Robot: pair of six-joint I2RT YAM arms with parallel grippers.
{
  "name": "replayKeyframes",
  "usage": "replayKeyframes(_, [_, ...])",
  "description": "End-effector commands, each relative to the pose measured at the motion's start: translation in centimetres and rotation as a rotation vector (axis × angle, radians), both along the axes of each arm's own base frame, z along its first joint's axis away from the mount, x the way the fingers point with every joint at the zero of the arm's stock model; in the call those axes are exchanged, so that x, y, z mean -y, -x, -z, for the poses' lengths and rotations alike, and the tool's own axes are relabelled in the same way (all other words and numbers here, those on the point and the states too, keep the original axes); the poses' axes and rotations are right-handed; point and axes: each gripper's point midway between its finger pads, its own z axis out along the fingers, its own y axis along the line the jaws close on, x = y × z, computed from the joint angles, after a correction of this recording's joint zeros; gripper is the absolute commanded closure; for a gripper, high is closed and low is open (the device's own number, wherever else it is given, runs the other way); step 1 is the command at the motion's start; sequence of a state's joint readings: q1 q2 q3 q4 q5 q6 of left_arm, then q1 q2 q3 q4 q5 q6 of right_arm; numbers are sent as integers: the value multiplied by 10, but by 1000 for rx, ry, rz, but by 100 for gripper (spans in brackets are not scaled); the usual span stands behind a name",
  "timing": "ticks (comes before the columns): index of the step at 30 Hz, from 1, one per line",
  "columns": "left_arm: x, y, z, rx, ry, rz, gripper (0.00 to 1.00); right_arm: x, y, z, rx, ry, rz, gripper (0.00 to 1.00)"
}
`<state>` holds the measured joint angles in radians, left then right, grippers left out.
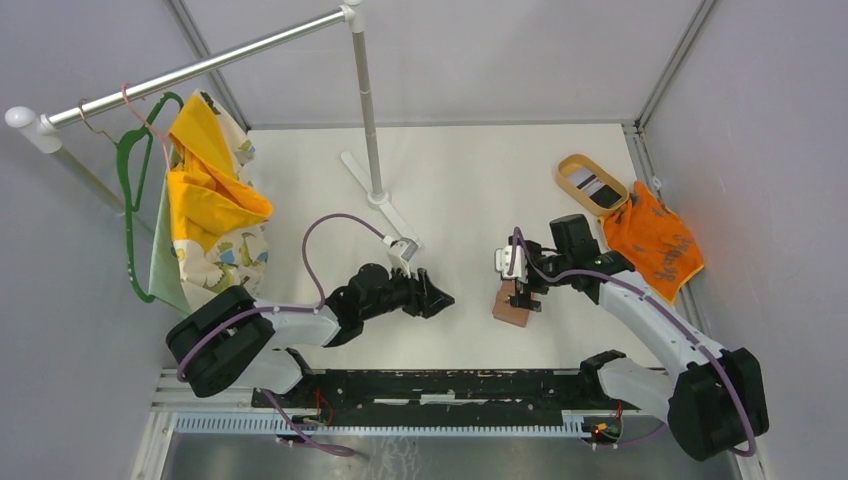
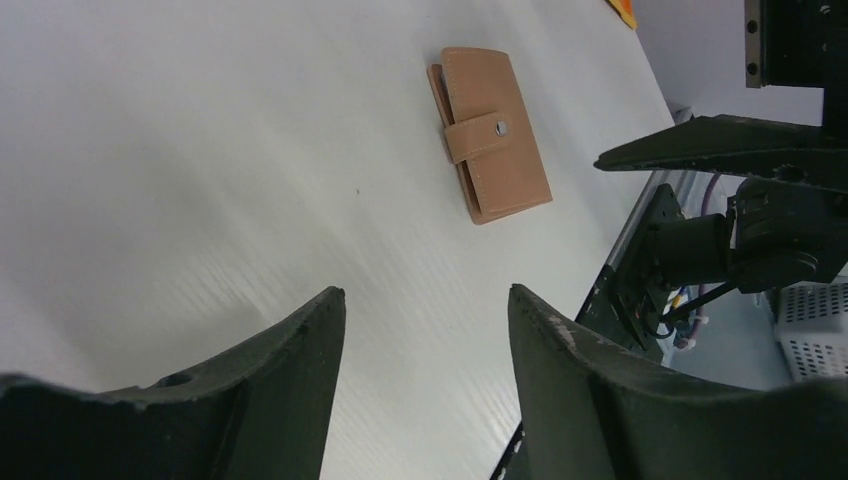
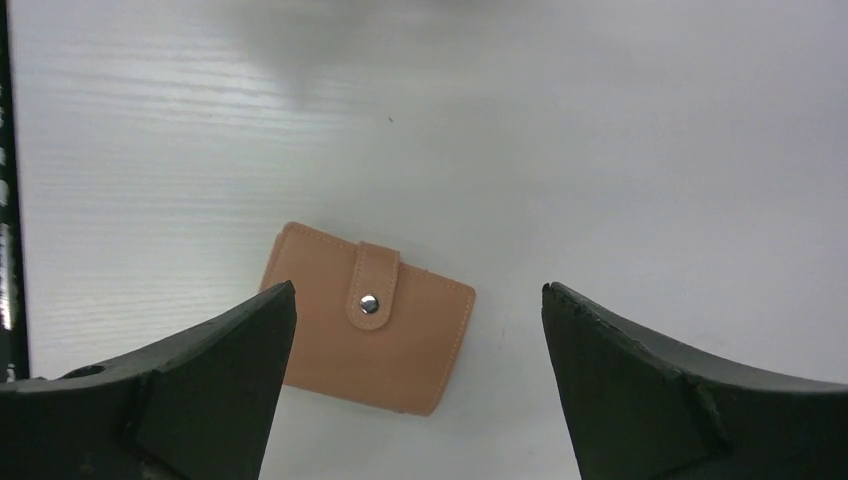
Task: Put the credit cards into the card holder
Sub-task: Open the card holder at the center of the board.
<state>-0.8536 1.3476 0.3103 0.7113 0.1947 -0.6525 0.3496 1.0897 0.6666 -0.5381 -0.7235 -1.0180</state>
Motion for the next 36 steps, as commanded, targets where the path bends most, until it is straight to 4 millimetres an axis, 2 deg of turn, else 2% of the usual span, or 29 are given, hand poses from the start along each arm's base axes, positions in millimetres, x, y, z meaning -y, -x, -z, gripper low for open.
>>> replayKeyframes(1, [23,-4,-35,-4,175,12,37,34,-16,27,13,172,73,2])
replayKeyframes(4, [28,-9,-30,16,135,9,40,54,-24,37,-5,229,157,4])
replayKeyframes(6, [31,-12,-23,30,86,-5,40,62,-29,40,-27,239,215,10])
replayKeyframes(11, [38,-13,-11,45,23,-11,42,68,-22,61,-167,266,238,18])
replayKeyframes(14, [42,-13,-1,30,-3,-5,44,61,-7,76,-297,256,183,26])
replayKeyframes(17, [45,-12,8,9,-18,2,47,45,5,81,-406,204,120,39])
replayKeyframes(22, [44,-10,16,-16,-27,-4,51,3,5,76,-340,165,25,51])
replayKeyframes(24, [43,-11,15,-20,-32,-19,52,-16,3,70,-291,159,-8,49])
replayKeyframes(26, [40,-13,15,-20,-47,-52,52,-22,-1,64,-275,149,-7,46])
replayKeyframes(30, [29,-19,25,-39,-155,-184,53,-18,-10,53,-218,125,44,34])
replayKeyframes(31, [27,-19,26,-41,-186,-219,56,-17,-13,47,-203,104,62,30])
replayKeyframes(36, [29,-13,16,-7,-249,-312,59,-8,-19,29,-223,0,131,30])
